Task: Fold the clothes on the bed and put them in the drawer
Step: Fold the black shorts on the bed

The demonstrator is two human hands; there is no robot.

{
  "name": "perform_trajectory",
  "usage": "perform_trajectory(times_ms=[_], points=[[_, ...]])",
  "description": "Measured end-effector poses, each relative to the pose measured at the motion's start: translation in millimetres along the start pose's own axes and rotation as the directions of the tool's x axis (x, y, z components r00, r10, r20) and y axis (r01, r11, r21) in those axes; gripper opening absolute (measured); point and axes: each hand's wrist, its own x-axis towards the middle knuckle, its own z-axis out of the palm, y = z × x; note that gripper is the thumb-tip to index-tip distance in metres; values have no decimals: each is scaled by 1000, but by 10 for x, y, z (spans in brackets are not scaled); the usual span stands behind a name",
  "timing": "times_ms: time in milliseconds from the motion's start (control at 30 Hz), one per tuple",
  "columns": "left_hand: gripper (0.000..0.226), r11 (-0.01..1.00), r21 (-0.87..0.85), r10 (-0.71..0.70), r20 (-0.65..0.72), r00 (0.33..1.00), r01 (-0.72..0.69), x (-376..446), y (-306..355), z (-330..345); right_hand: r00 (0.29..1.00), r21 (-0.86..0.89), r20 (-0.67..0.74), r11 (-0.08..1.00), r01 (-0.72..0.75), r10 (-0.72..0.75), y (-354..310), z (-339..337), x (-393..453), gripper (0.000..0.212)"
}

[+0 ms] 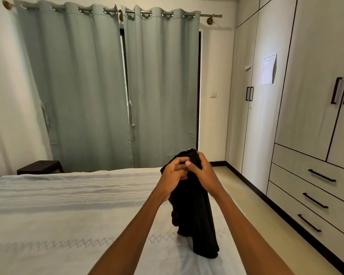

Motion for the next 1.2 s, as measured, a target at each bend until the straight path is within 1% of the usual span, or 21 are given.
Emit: perform_trajectory(times_ms=[67,100,133,167,200,233,267,300,333,367,433,500,600,667,733,800,900,933,1067,1133,1200], points=[[48,999,29,19,88,996,-22,-38,2,-51,1000,-39,-1,999,23,-23,42,-52,-1,38],[52,995,82,48,102,994,-56,-65,-13,-79,999,-32,-26,999,36,-37,63,-72,0,37],[54,980,158,112,59,992,-120,-94,-53,-112,997,-8,-67,999,41,-42,81,-98,-9,37],[52,939,276,221,-29,975,-205,-133,-115,-160,993,36,-114,999,30,-26,97,-129,-28,38],[44,865,419,354,-116,928,-278,-183,-198,-221,987,103,-158,995,13,3,107,-167,-61,38],[35,773,551,470,-164,867,-314,-246,-281,-292,980,185,-195,983,2,35,117,-212,-85,38],[25,685,645,552,-155,819,-340,-326,-379,-361,974,259,-217,966,-8,66,131,-255,-110,39],[17,620,686,589,-85,804,-381,-397,-474,-416,971,311,-222,950,-18,91,137,-296,-123,41],[20,576,703,577,11,817,-417,-450,-557,-454,971,339,-214,940,-29,107,137,-323,-133,43],[30,547,708,543,105,833,-446,-509,-631,-473,974,356,-197,934,-39,116,136,-329,-153,43],[47,497,723,507,206,837,-479,-604,-727,-438,979,383,-167,922,-46,119,132,-323,-173,43],[59,420,736,545,263,796,-530,-680,-760,-318,981,390,-153,919,-53,121,123,-308,-184,43],[68,291,760,578,344,740,-581,-708,-722,-106,985,365,-136,929,-51,107,120,-300,-167,42],[69,210,806,572,358,738,-553,-671,-671,-1,987,357,-125,933,-46,97,98,-292,-163,42],[70,132,861,550,349,759,-491,-619,-643,53,989,365,-117,930,-36,85,79,-283,-171,42],[68,119,901,520,302,799,-417,-569,-645,67,991,384,-108,923,-34,81,60,-282,-199,40],[71,226,904,460,230,857,-364,-515,-655,27,991,408,-111,913,-29,81,46,-308,-221,37],[73,255,890,448,238,862,-378,-509,-663,13,990,416,-113,909,-28,82,41,-314,-224,36],[71,289,855,471,265,841,-431,-509,-653,-3,989,423,-111,905,-40,95,51,-310,-238,36],[60,259,870,456,272,847,-419,-487,-617,-7,988,423,-113,905,-44,101,53,-312,-236,37],[46,184,883,464,309,830,-432,-472,-593,-19,991,408,-90,911,-56,101,41,-306,-232,37]])
